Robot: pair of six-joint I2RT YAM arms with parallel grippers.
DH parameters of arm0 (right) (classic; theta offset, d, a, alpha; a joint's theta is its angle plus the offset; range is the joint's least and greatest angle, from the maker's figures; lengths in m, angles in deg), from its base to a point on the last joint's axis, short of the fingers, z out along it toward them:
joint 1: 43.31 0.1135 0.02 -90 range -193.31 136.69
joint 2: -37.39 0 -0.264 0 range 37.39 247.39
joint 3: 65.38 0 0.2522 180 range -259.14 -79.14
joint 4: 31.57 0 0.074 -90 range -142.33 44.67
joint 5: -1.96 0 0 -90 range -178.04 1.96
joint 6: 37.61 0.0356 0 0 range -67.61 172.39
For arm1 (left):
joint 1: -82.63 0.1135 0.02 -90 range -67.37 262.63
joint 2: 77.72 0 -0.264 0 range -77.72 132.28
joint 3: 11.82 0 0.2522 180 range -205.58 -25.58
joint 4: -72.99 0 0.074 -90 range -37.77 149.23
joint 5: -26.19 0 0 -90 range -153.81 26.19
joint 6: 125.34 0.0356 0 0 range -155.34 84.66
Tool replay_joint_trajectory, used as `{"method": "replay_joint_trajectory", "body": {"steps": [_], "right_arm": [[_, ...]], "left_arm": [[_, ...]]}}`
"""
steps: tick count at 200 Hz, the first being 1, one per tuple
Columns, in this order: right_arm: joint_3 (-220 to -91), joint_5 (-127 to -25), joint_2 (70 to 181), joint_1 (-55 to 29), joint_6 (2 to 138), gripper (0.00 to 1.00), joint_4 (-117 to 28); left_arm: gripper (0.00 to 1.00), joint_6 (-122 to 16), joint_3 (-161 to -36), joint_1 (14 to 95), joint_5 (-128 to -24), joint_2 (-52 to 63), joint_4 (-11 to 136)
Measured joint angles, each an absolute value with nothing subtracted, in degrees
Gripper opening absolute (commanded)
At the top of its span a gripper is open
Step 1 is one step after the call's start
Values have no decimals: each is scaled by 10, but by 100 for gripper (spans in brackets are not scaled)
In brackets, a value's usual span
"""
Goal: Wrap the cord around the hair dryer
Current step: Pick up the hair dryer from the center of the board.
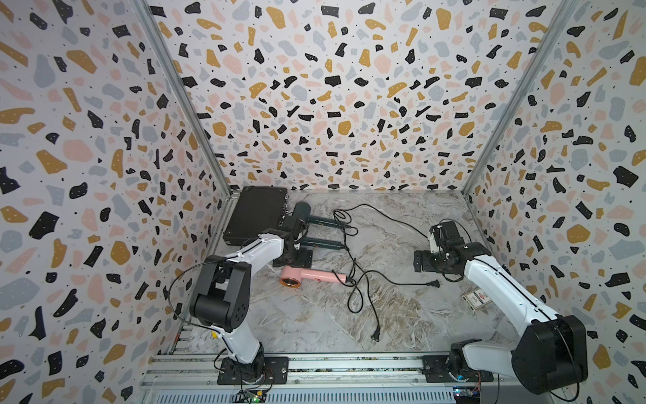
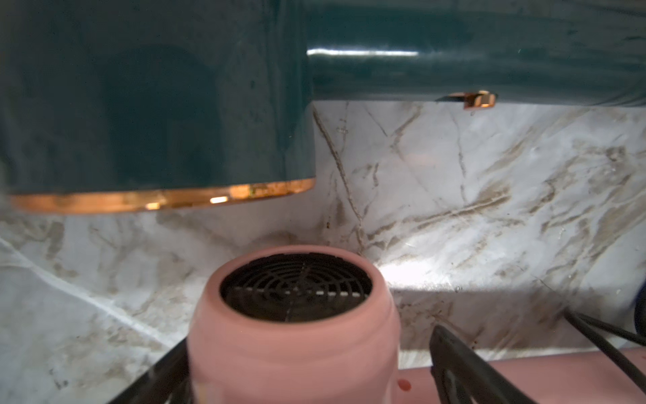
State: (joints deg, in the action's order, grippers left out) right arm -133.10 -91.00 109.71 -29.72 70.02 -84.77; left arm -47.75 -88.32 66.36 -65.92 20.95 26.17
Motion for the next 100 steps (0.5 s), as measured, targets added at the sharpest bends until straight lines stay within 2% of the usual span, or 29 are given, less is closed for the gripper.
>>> {"method": "replay_joint_trajectory", "body": {"steps": [22,46,59,67,100], "right_arm": [[-1330,-910,1096,-297,700,95,-848],[-1330,-910,1096,-297,700,95,-847],[-1330,-910,1097,-297,700,95,-847],[-1330,-910,1097,-297,700,95,-847],[-1328,-895,1096,-296,694,97,-839]], "left_arm": [[90,-483,-875,664,-664,223,274],[97,-484,-870,664,-668,231,283],[96,-484,-870,664,-673,232,287],[92,-484,-870,664,-677,234,289],[58,-479,-873,666,-681,232,290]]}}
